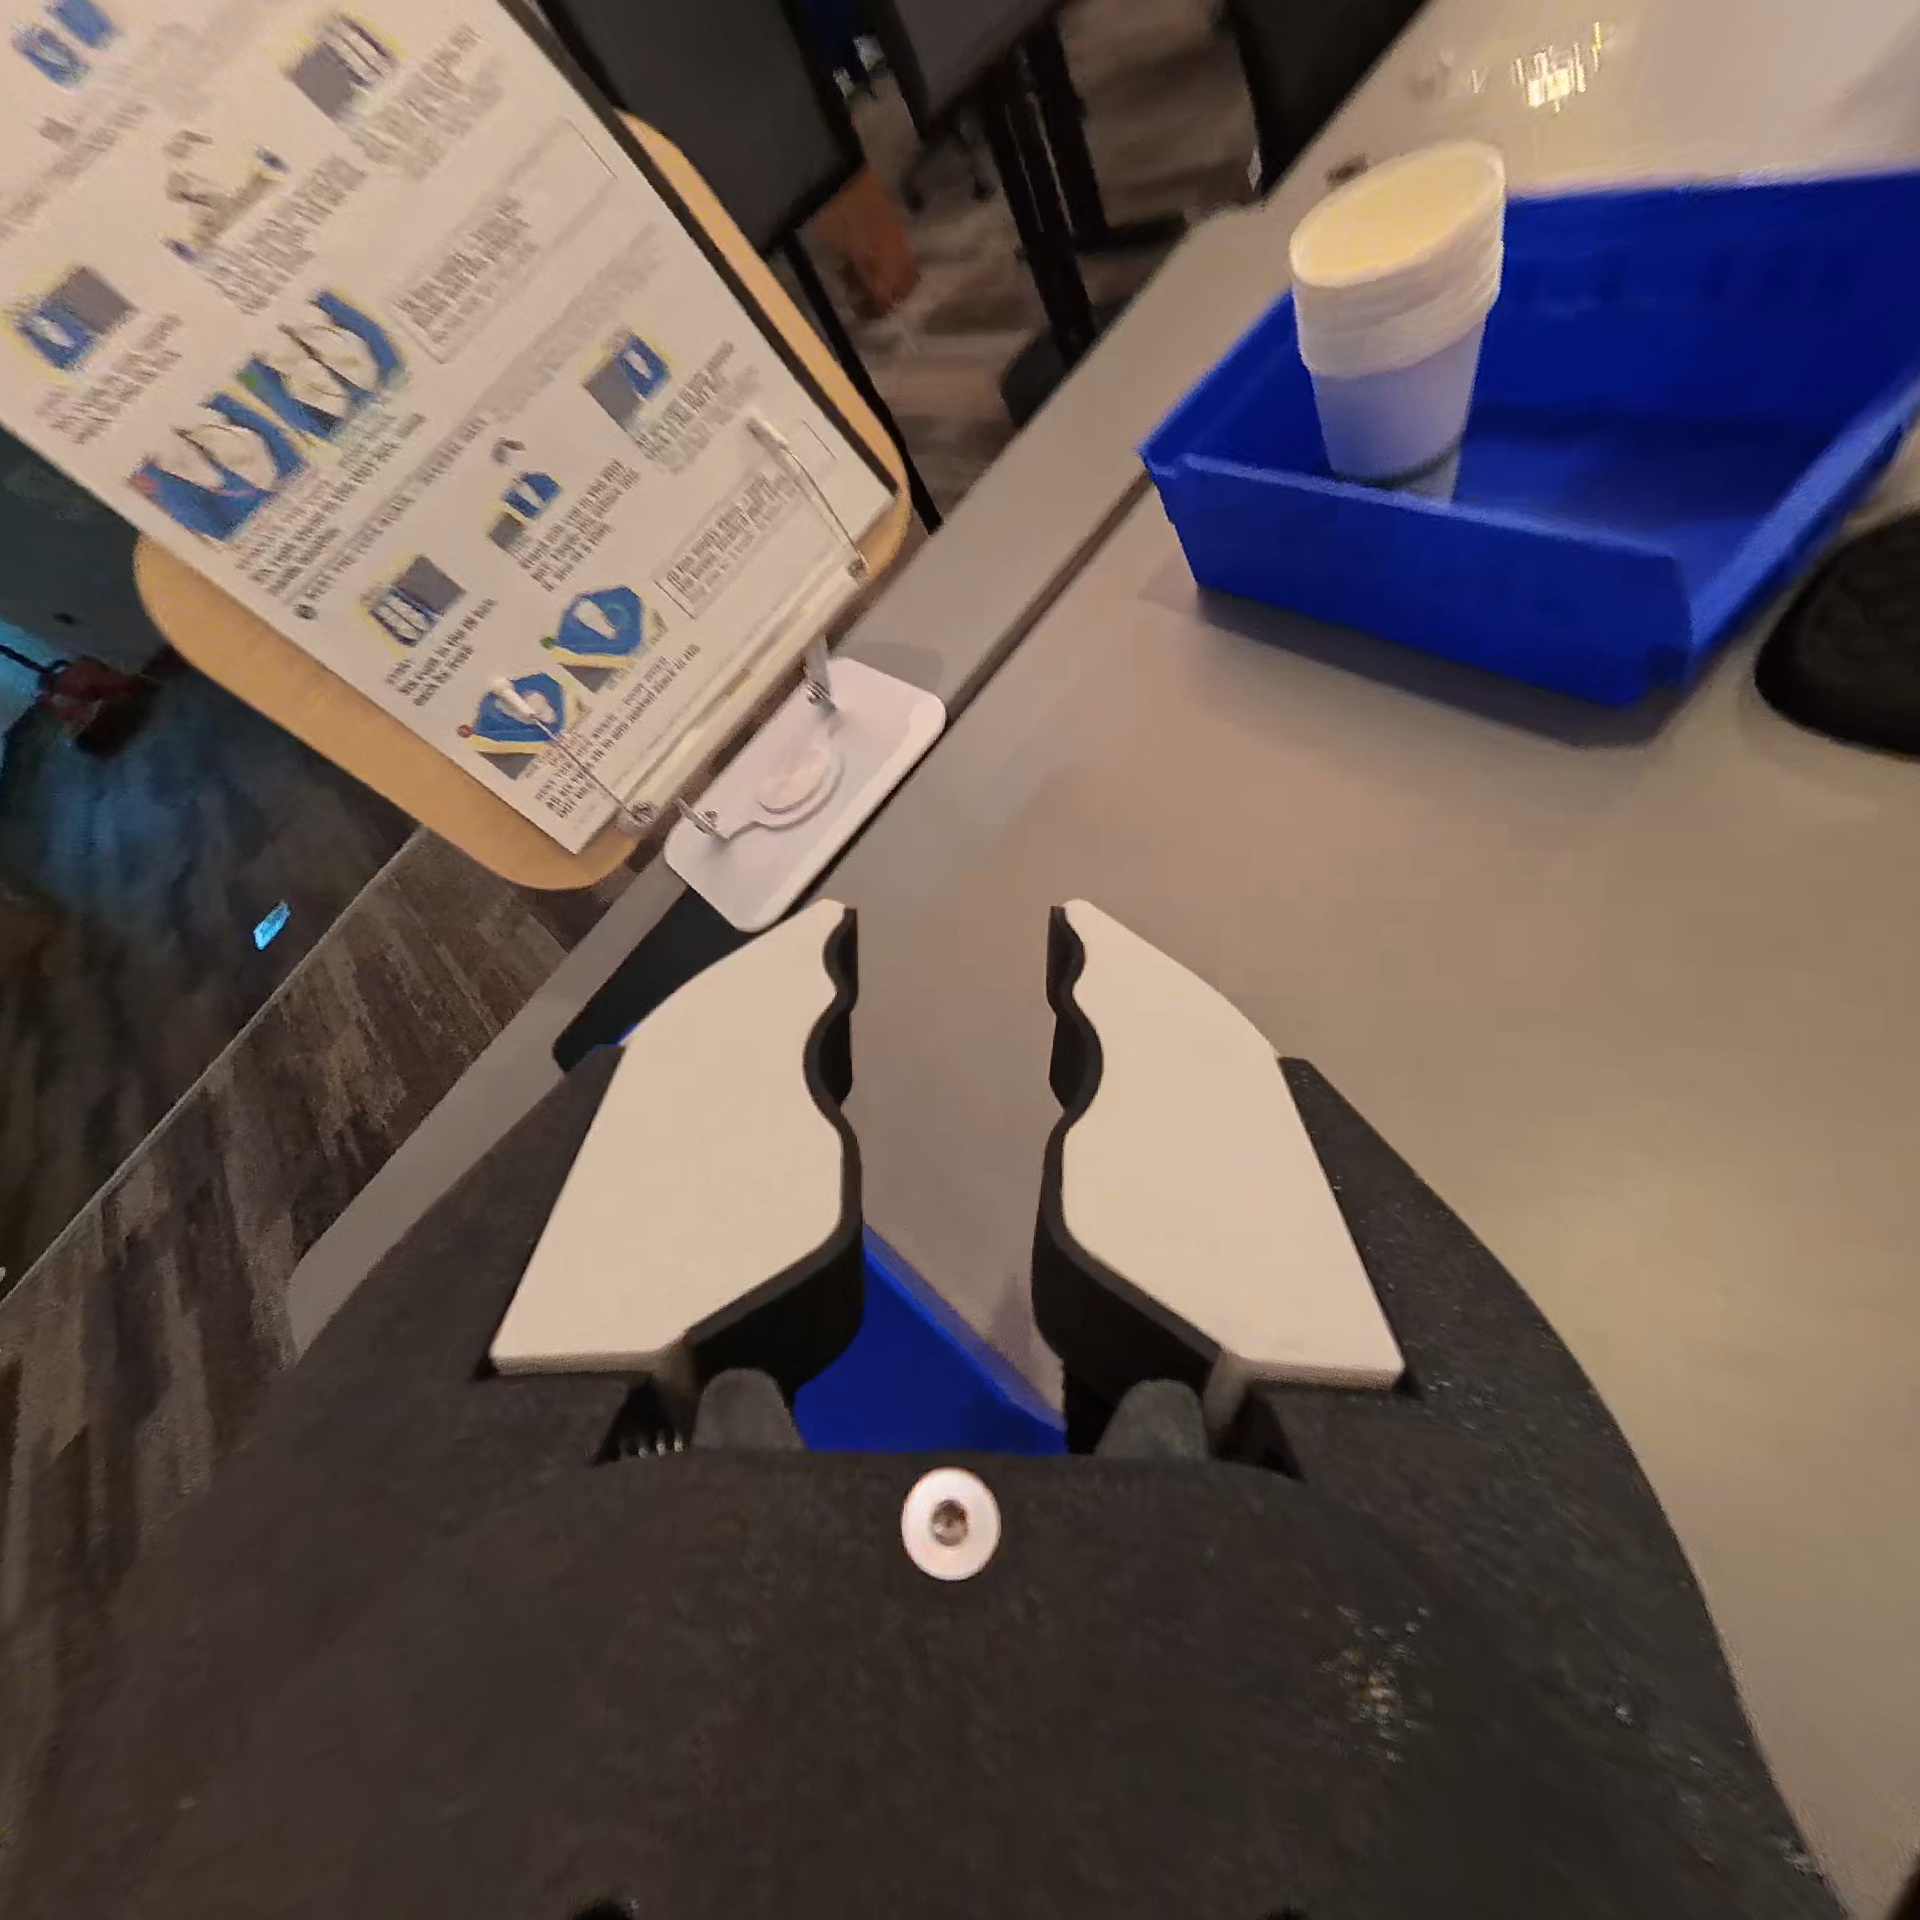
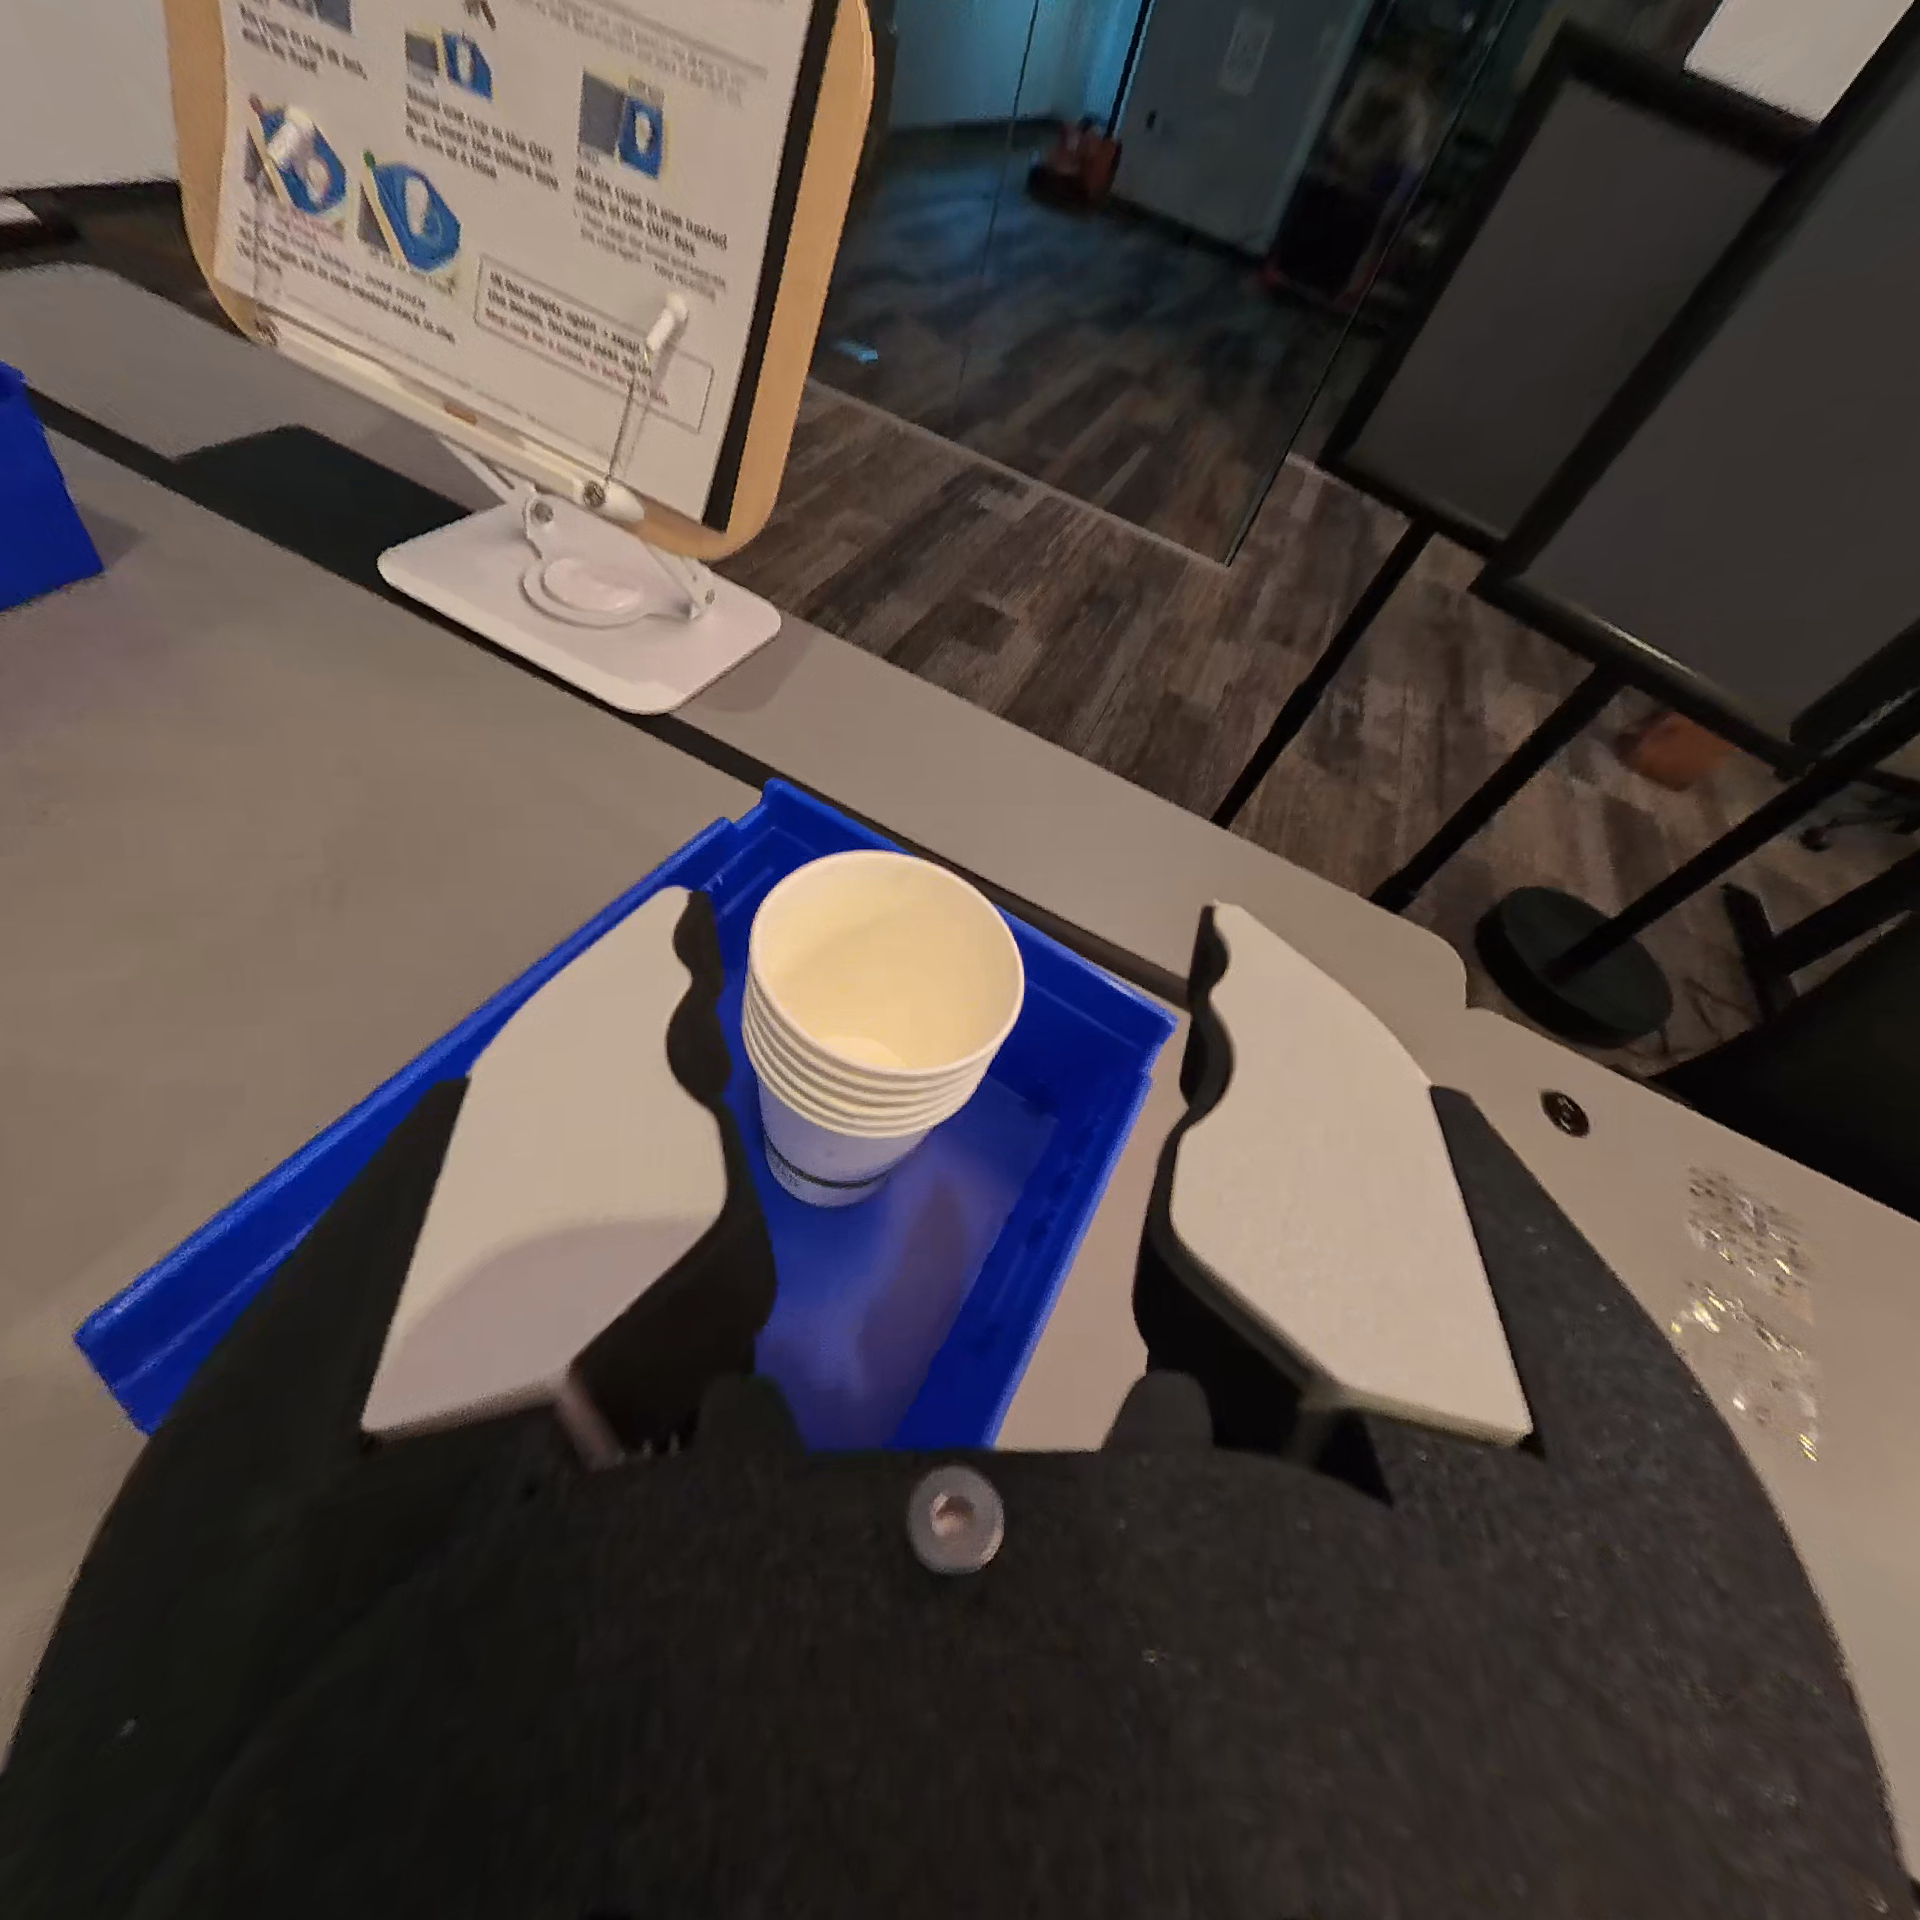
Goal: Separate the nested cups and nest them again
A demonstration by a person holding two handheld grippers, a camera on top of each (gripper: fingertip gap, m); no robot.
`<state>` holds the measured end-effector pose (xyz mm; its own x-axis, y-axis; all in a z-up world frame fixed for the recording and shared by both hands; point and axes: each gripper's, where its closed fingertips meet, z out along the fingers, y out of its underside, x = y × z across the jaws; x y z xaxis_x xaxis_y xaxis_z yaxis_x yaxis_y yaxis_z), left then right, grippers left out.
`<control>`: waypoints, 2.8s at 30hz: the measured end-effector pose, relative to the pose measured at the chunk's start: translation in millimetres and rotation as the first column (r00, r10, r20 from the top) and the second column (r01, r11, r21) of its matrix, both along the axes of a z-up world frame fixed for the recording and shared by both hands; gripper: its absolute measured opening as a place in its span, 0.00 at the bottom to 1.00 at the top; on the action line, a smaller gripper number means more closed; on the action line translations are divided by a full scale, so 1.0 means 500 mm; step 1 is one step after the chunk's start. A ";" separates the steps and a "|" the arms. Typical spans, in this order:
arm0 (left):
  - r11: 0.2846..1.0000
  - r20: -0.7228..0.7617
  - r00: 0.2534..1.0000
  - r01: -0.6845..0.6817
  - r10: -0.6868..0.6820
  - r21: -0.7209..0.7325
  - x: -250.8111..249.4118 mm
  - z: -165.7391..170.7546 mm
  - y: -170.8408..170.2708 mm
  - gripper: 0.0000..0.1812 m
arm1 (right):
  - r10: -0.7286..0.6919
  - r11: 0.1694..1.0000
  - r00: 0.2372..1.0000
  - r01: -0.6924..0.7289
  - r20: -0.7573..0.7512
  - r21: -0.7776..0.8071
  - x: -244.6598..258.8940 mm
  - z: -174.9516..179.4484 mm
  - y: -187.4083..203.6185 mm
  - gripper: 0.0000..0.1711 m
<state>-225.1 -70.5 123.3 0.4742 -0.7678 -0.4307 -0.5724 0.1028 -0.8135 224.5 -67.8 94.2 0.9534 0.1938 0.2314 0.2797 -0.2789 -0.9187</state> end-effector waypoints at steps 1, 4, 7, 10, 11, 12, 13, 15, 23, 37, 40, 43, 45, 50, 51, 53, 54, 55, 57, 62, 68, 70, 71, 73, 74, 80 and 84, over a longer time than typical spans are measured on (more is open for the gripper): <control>1.000 0.049 0.999 -0.006 0.005 0.022 -0.003 0.014 0.003 0.19 | 0.013 1.000 1.000 -0.012 -0.020 0.020 -0.004 0.008 -0.001 0.50; 0.998 0.180 0.984 -0.008 -0.004 0.067 -0.010 0.051 0.008 0.19 | 0.012 0.998 0.999 -0.009 -0.050 0.067 -0.006 0.026 0.000 0.49; 0.996 0.262 0.965 -0.024 0.000 0.085 -0.018 0.070 0.020 0.20 | 0.016 0.994 0.998 -0.009 -0.065 0.107 -0.013 0.042 0.004 0.49; 0.993 0.347 0.938 -0.050 0.009 0.110 -0.028 0.088 0.037 0.23 | 0.024 0.990 0.996 -0.011 -0.089 0.138 -0.022 0.053 0.011 0.50; 0.992 0.383 0.924 -0.053 0.004 0.118 -0.030 0.096 0.041 0.23 | 0.022 0.989 0.995 -0.008 -0.093 0.147 -0.025 0.057 0.014 0.50; 0.991 0.424 0.906 -0.051 -0.006 0.123 -0.030 0.103 0.045 0.25 | 0.020 0.988 0.995 -0.005 -0.097 0.157 -0.029 0.061 0.016 0.50; 0.992 0.465 0.885 -0.038 -0.024 0.123 -0.027 0.107 0.047 0.29 | 0.020 0.985 0.995 -0.002 -0.101 0.173 -0.034 0.067 0.019 0.50; 0.995 0.514 0.856 0.005 -0.057 0.103 -0.009 0.105 0.048 0.36 | 0.023 0.975 0.993 0.002 -0.112 0.221 -0.048 0.084 0.025 0.49; 0.989 0.510 0.852 0.055 -0.118 0.137 0.056 0.139 0.089 0.35 | 0.109 0.925 0.988 -0.059 -0.113 0.375 -0.122 0.131 0.042 0.50; 0.997 0.504 0.860 0.064 -0.072 0.034 0.028 0.074 0.159 0.28 | 0.054 0.960 0.992 -0.021 -0.112 0.278 -0.126 0.051 0.104 0.41; 0.995 0.447 0.894 -0.072 0.033 0.071 -0.011 0.080 0.177 0.28 | 0.037 0.957 0.997 -0.018 -0.062 0.288 -0.136 0.056 0.107 0.35; 0.988 0.406 0.908 -0.142 0.104 0.063 -0.043 0.075 0.178 0.28 | 0.013 0.959 1.000 -0.006 -0.022 0.285 -0.139 0.054 0.107 0.32; 0.989 0.363 0.922 -0.147 0.135 0.006 -0.054 0.056 0.177 0.29 | -0.003 0.959 1.000 0.005 -0.009 0.282 -0.137 0.051 0.107 0.30; 0.983 0.417 0.892 -0.182 0.173 -0.017 -0.086 0.063 0.186 0.27 | 0.010 0.962 1.000 -0.002 -0.027 0.272 -0.135 0.045 0.107 0.25; 0.982 0.417 0.891 -0.190 0.181 -0.021 -0.091 0.061 0.188 0.27 | 0.020 0.965 0.999 -0.010 -0.032 0.262 -0.136 0.042 0.107 0.22; 0.978 0.407 0.892 -0.207 0.199 -0.025 -0.100 0.056 0.196 0.26 | 0.018 0.964 0.999 -0.008 -0.038 0.266 -0.130 0.043 0.105 0.19; 0.977 0.404 0.893 -0.210 0.201 -0.022 -0.102 0.055 0.200 0.25 | 0.016 0.962 0.999 -0.005 -0.038 0.274 -0.126 0.046 0.104 0.18; 0.978 0.400 0.895 -0.207 0.197 -0.020 -0.101 0.053 0.203 0.24 | 0.015 0.960 0.999 -0.003 -0.040 0.280 -0.122 0.048 0.102 0.17; 0.980 0.383 0.904 -0.196 0.190 -0.022 -0.096 0.047 0.207 0.22 | 0.016 0.961 0.999 -0.002 -0.048 0.277 -0.116 0.049 0.101 0.17; 0.963 0.327 0.909 -0.271 0.259 -0.009 -0.115 0.034 0.229 0.25 | 0.000 0.965 0.999 0.011 -0.043 0.262 -0.099 0.046 0.096 0.17; 0.875 0.098 0.875 -0.454 0.473 -0.168 -0.220 -0.073 0.282 0.23 | -0.187 0.982 0.973 0.191 0.133 -0.015 0.014 -0.038 0.072 0.24; 0.839 0.033 0.872 -0.458 0.488 -0.292 -0.228 -0.129 0.296 0.23 | -0.297 0.943 0.938 0.318 0.180 -0.099 0.089 -0.073 0.048 0.26; 0.817 -0.005 0.868 -0.468 0.496 -0.337 -0.231 -0.154 0.302 0.24 | -0.319 0.926 0.932 0.345 0.172 -0.153 0.113 -0.094 0.035 0.27; 0.781 -0.055 0.855 -0.495 0.516 -0.381 -0.234 -0.191 0.317 0.26 | -0.324 0.912 0.940 0.340 0.102 -0.230 0.139 -0.125 0.019 0.28; 0.767 -0.068 0.852 -0.499 0.518 -0.403 -0.231 -0.206 0.321 0.27 | -0.324 0.909 0.944 0.329 0.061 -0.258 0.146 -0.137 0.013 0.29; 0.656 -0.135 0.853 -0.479 0.503 -0.582 -0.199 -0.286 0.313 0.30 | -0.354 0.864 0.935 0.336 0.021 -0.375 0.181 -0.188 -0.014 0.34; 0.613 -0.183 0.852 -0.486 0.490 -0.623 -0.184 -0.324 0.305 0.27 | -0.341 0.854 0.940 0.309 -0.002 -0.418 0.180 -0.210 -0.018 0.35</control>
<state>-317.1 82.1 -38.6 0.8607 -0.5051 0.0645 -0.3805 -0.7221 -0.5778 314.6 -76.8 -10.9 0.9895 -0.0687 0.1268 0.0438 -0.6943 -0.7183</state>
